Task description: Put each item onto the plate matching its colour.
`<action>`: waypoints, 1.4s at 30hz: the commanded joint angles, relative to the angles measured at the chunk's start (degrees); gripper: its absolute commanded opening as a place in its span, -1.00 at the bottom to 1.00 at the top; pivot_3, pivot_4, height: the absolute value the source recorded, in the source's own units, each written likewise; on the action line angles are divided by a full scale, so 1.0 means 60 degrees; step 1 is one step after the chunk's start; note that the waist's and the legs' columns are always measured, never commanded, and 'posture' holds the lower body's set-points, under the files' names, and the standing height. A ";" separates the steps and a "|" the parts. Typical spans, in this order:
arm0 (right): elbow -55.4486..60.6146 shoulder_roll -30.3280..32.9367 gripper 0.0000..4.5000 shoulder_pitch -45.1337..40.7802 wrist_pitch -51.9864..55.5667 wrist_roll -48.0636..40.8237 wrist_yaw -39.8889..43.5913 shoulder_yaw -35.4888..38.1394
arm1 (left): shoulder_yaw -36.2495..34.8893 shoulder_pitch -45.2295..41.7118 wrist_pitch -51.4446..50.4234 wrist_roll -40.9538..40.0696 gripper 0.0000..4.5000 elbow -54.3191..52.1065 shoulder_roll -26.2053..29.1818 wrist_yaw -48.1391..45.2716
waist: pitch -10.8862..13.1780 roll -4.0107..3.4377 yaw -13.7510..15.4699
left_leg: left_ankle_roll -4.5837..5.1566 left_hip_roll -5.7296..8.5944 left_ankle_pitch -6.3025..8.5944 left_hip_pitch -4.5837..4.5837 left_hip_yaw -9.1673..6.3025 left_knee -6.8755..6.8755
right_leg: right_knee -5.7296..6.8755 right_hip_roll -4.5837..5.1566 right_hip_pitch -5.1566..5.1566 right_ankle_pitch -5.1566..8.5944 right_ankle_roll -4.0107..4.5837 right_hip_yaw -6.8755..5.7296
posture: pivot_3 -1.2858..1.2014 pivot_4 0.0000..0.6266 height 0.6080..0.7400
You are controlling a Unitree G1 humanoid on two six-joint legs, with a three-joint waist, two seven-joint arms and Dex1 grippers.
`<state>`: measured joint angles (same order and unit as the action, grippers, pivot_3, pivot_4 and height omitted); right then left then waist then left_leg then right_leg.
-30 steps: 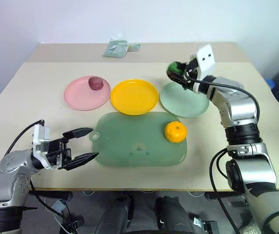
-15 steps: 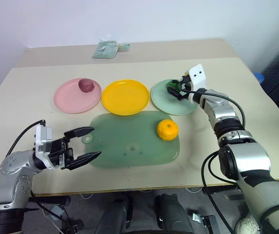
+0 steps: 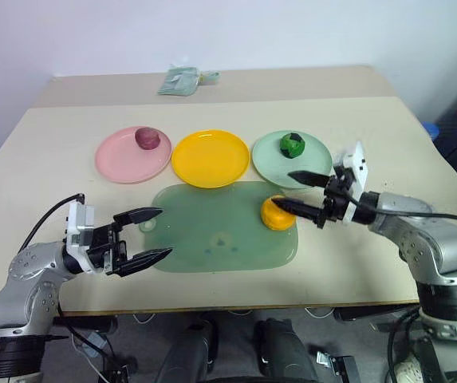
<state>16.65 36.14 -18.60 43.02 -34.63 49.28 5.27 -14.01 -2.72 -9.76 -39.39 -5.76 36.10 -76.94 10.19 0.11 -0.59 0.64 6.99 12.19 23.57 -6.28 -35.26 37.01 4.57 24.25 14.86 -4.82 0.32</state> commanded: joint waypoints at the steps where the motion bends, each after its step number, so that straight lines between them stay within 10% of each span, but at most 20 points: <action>1: 0.0296 -0.0086 0.99 0.0190 -0.0124 0.0112 -0.0155 -0.0325 | 0.0042 -0.0229 -0.0042 -0.0027 1.00 0.0067 0.0190 -0.0150 | 0.0000 0.0000 -0.0006 | 0.0001 0.0000 -0.0001 0.0001 0.0001 -0.0001 | -0.0003 0.0000 0.0000 0.0000 0.0000 0.0000 | 0.03 -0.52 1.00; 17: -0.1641 -0.0934 0.99 -0.0121 -0.2093 0.1871 -0.0417 -0.1443 | -0.0001 -0.0148 -0.0046 -0.0080 1.00 -0.0121 0.0428 -0.0134 | -0.0004 0.0010 0.0004 | 0.0000 0.0001 -0.0001 -0.0002 0.0007 -0.0001 | -0.0008 -0.0001 -0.0002 -0.0010 -0.0015 -0.0001 | 0.03 -0.52 1.00; 20: -0.1597 -0.1139 0.52 -0.0308 -0.2193 0.1877 -0.0587 -0.1361 | -0.0046 -0.0037 -0.0029 -0.0115 1.00 -0.0200 0.0433 -0.0068 | -0.0003 0.0010 -0.0014 | 0.0000 0.0000 -0.0002 -0.0002 0.0007 -0.0001 | -0.0005 -0.0002 -0.0001 -0.0010 -0.0014 -0.0001 | 0.03 -0.52 1.00; 28: -0.2156 -0.2505 0.50 -0.2093 -0.2489 0.2366 -0.1381 -0.1806 | -0.0300 0.0576 -0.0072 -0.0238 1.00 -0.0667 0.0234 0.0651 | -0.0004 0.0011 -0.0042 | -0.0004 -0.0001 -0.0004 -0.0003 0.0006 0.0004 | 0.0011 -0.0007 0.0014 -0.0016 -0.0022 0.0002 | 0.03 -0.52 1.00; 42: -1.3214 -0.5947 0.50 -0.7656 -0.8263 0.4858 -0.3552 -0.1767 | -0.0450 0.1515 0.0198 0.0916 1.00 -0.2184 -0.0900 0.4179 | -0.0004 0.0017 -0.0055 | -0.0029 0.0002 -0.0018 -0.0018 0.0005 0.0013 | 0.0025 -0.0022 0.0019 -0.0040 -0.0022 0.0002 | 0.03 -0.52 1.00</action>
<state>-59.33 1.14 -62.13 -2.78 -6.36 28.81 -6.57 -15.60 6.13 -9.62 -34.91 -16.27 30.87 -53.94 10.17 0.21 -0.92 0.47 7.00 12.08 23.46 -6.25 -35.17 37.16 4.44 24.36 14.63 -4.96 0.33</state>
